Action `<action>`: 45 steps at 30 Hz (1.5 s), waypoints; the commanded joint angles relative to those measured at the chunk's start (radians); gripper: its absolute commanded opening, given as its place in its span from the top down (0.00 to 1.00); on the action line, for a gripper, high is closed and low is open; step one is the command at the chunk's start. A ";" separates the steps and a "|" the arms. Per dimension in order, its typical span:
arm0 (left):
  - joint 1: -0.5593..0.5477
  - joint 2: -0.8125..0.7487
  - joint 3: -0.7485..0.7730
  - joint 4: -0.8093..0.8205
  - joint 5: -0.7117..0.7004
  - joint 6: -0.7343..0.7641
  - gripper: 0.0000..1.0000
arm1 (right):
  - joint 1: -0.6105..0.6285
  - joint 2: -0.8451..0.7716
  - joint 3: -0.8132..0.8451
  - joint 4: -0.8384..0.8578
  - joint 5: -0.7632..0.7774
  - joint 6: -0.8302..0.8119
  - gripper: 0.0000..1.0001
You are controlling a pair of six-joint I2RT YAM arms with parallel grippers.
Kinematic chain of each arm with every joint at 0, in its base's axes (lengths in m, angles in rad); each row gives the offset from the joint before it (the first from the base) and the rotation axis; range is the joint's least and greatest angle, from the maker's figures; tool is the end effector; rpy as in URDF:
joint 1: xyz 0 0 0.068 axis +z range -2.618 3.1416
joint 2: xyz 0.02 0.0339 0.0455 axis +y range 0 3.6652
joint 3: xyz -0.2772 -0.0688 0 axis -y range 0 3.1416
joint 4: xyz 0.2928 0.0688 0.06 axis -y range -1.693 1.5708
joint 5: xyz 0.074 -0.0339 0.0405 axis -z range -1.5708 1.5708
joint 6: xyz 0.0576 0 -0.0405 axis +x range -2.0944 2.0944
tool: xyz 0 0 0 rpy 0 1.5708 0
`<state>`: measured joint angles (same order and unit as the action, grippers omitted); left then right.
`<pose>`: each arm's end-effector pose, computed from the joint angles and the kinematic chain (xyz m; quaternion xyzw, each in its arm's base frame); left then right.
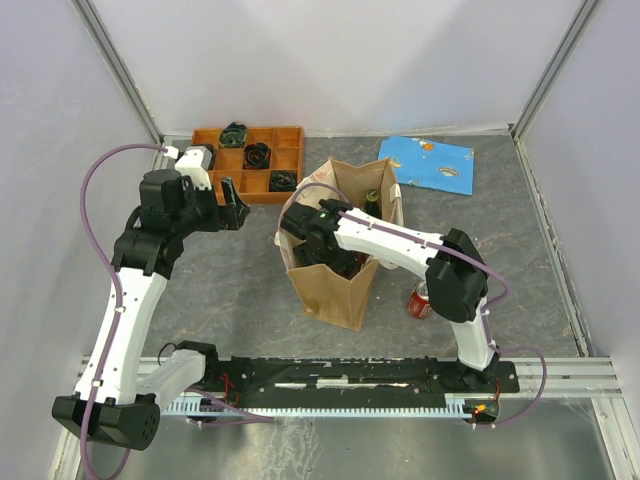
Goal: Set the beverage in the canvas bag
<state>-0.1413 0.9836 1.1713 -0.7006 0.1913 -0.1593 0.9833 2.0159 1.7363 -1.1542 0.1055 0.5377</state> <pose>0.2525 -0.0470 0.3938 0.0405 0.8598 -0.1567 0.4843 0.2574 0.3756 0.2105 -0.2166 0.9724 0.0090 0.0858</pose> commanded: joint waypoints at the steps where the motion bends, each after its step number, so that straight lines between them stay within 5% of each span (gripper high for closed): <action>1: 0.006 -0.008 -0.001 0.048 0.025 -0.028 0.13 | 0.007 -0.010 -0.020 0.056 -0.025 -0.001 0.39; 4: 0.006 -0.005 -0.001 0.052 0.044 -0.022 0.13 | 0.006 -0.042 -0.004 0.076 -0.019 -0.021 0.23; 14: 0.005 0.001 -0.015 0.060 0.070 -0.007 0.13 | 0.007 -0.092 0.146 0.039 0.063 -0.059 0.01; 27: 0.005 0.004 -0.034 0.077 0.112 0.012 0.14 | 0.006 -0.146 0.292 -0.009 0.156 -0.068 0.01; 36: 0.003 0.018 -0.025 0.084 0.128 0.019 0.14 | 0.003 -0.164 0.248 -0.043 0.218 -0.042 0.01; 41: 0.003 0.015 -0.033 0.074 0.144 0.023 0.14 | -0.027 -0.239 0.503 -0.160 0.415 -0.052 0.01; 45: 0.004 0.026 -0.032 0.083 0.156 0.024 0.15 | -0.180 -0.293 0.616 -0.327 0.497 -0.036 0.01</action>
<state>-0.1413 1.0077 1.1355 -0.6701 0.3096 -0.1581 0.9459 1.8816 2.2322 -1.3128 0.4351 0.4797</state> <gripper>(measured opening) 0.858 0.991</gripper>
